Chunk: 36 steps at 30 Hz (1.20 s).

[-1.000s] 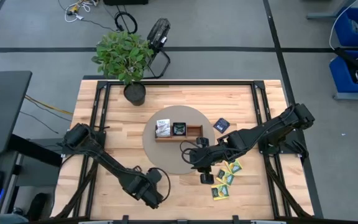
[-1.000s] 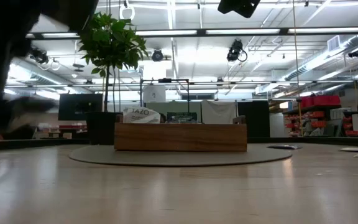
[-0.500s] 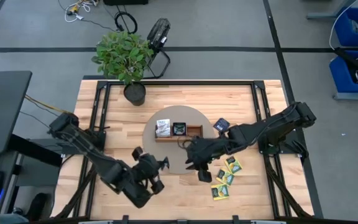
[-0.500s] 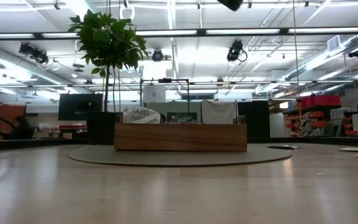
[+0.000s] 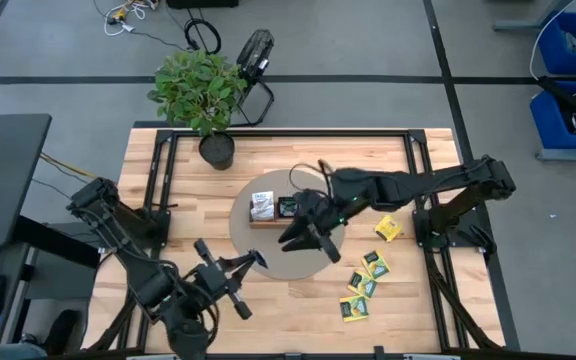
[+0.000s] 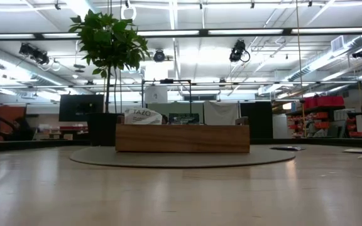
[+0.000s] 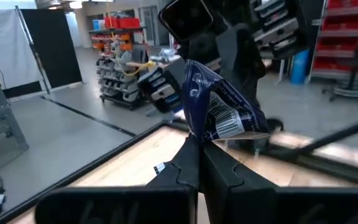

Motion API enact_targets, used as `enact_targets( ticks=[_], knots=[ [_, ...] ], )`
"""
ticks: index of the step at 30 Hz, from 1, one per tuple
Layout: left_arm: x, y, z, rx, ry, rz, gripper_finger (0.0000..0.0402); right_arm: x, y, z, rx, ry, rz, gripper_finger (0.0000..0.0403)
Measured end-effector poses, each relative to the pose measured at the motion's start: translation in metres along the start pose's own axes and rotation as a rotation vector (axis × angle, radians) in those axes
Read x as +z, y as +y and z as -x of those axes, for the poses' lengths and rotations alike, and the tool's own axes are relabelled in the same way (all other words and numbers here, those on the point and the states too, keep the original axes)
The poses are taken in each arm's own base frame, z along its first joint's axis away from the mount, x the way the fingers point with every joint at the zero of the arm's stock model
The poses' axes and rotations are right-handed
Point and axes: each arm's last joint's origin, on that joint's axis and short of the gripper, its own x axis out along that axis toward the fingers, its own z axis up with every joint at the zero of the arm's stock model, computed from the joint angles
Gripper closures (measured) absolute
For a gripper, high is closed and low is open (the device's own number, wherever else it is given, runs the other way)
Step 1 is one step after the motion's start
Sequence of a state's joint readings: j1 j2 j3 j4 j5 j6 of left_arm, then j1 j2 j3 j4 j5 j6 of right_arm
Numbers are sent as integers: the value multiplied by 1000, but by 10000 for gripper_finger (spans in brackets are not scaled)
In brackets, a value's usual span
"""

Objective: Pick & Place Tea
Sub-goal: Put the blue tea bag into the middle section of the wooden organizer

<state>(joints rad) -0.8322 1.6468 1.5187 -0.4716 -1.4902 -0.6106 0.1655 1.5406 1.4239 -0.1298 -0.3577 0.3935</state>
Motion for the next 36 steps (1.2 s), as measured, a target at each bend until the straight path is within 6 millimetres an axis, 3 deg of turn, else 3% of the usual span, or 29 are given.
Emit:
enact_targets(
  ticks=[7,20,29,36],
  knots=[
    [23,-11,-6,-36,-15,43,391,23,11,4,194,-186,23,282],
    [52,-17,-17,-263,-95,20,391,22,18,3,251,-183,93,282],
    [48,-22,-10,-412,-54,164,391,27,28,18,316,-191,221,282],
    [35,-17,-25,-417,106,382,395,18,27,22,114,-149,521,282]
  ],
)
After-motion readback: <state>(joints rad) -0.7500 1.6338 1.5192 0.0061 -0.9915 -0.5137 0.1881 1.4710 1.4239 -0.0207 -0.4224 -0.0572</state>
